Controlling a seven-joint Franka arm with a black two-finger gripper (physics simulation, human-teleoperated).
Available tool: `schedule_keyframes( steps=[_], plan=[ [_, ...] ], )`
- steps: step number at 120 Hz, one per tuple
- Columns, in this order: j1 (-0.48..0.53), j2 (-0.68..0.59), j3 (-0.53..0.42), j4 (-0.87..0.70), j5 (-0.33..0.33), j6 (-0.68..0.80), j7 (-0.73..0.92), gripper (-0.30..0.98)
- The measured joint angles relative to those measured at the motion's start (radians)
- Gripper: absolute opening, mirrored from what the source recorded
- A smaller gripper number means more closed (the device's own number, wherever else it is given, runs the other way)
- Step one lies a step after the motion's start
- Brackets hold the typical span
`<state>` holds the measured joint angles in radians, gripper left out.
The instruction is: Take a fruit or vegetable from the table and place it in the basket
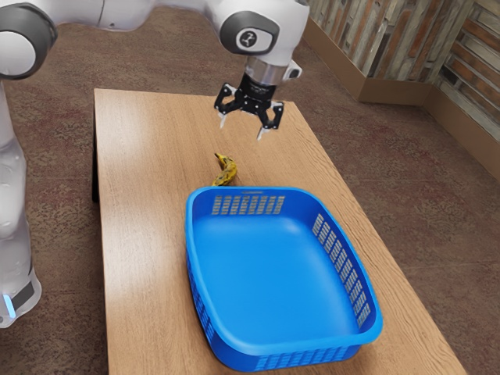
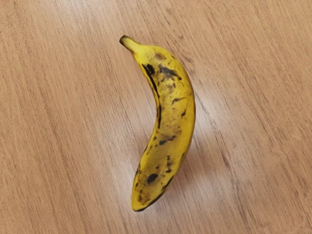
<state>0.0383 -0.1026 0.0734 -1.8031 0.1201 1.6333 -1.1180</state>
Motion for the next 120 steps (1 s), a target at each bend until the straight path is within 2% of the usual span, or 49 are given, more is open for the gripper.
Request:
schedule_keyframes(
  steps=[26,60,97,120],
  plan=[
    [0.021,0.004,0.064,-0.059,0.046,0.067,-0.01,0.68],
    [0.012,0.016,0.087,-0.182,0.016,0.161,-0.013,0.67],
    [0.04,0.023,0.111,-0.24,0.011,0.225,-0.005,0.66],
    [0.045,0.04,0.108,-0.241,-0.073,0.298,0.003,0.66]
  ],
)
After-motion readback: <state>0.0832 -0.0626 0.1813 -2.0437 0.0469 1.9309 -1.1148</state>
